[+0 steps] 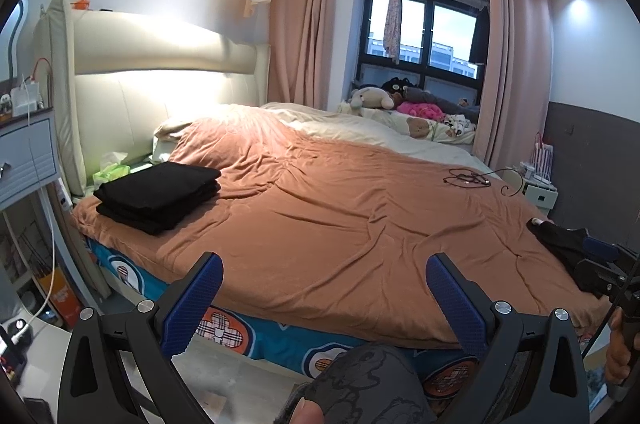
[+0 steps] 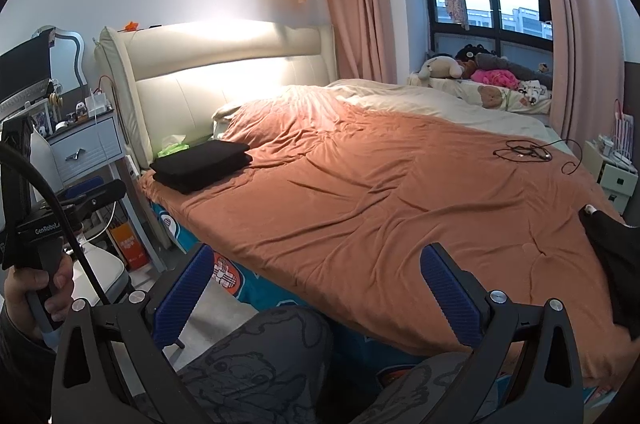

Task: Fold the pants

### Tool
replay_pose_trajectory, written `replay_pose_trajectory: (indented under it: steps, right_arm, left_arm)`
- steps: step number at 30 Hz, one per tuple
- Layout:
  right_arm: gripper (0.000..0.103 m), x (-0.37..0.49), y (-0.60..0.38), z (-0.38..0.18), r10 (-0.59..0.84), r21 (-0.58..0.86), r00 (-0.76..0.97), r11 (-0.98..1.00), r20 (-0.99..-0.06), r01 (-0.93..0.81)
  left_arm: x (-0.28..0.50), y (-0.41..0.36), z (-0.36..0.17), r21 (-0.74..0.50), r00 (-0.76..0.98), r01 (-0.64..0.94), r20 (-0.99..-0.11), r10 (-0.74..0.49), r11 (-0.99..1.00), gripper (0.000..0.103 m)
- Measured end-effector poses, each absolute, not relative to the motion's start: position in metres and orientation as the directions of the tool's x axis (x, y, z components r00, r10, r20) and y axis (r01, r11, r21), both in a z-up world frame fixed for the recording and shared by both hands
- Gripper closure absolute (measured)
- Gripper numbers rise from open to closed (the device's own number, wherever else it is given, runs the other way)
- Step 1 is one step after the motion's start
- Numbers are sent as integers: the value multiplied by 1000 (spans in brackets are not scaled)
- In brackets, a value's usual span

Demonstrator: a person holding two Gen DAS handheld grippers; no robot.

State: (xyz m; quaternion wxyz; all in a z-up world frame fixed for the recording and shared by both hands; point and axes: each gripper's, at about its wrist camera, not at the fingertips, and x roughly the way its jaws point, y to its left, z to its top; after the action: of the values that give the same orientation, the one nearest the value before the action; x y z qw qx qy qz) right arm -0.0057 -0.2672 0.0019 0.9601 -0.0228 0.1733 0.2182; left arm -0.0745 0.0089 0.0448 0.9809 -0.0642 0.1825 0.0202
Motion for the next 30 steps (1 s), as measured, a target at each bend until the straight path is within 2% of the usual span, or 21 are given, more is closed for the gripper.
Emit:
replay_pose_trajectory:
  steps: [30]
  right_arm:
    - [0, 5, -283, 9, 412, 53, 836, 904, -362, -423]
  left_arm:
    - [-57, -4, 42, -91, 927, -62, -374, 24, 994, 1]
